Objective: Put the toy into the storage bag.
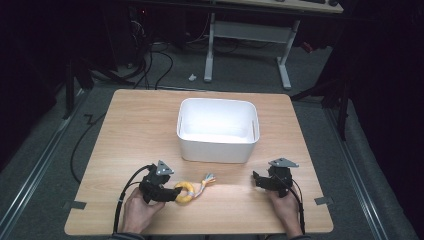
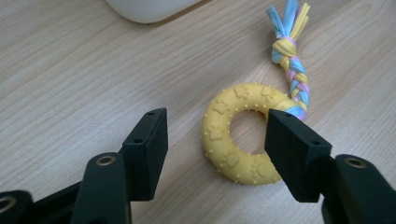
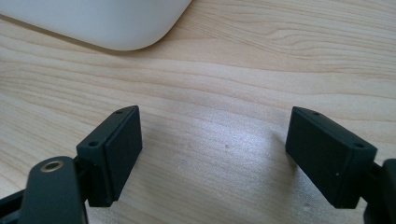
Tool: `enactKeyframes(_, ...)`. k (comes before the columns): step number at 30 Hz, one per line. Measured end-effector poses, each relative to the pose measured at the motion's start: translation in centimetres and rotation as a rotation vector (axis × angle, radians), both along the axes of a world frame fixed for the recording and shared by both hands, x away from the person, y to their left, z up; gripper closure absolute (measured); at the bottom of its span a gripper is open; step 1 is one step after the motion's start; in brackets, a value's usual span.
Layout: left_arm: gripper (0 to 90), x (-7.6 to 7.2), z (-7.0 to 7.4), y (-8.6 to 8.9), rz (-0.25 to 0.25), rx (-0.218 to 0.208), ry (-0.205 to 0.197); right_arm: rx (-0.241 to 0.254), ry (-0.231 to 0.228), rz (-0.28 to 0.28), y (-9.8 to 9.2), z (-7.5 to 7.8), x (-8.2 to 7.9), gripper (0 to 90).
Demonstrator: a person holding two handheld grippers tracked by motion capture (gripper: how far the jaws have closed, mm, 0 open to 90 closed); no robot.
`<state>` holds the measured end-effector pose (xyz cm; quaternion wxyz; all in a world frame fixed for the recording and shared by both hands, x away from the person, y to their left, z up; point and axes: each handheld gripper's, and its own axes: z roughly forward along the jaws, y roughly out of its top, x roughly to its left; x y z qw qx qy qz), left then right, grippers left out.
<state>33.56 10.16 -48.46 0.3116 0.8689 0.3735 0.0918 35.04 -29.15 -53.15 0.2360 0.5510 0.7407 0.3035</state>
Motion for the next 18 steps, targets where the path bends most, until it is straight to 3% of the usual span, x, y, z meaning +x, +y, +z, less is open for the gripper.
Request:
enactKeyframes(6,43.8,0.4,-0.4,-0.6,-0.013,0.020,0.029,0.000,0.000,0.000,0.0,0.0,0.0,18.8)
enactKeyframes(18,50.3,1.0,-1.3,-1.7,-0.025,0.076,0.044,-0.001,0.000,0.003,0.0,0.0,0.0,18.8)
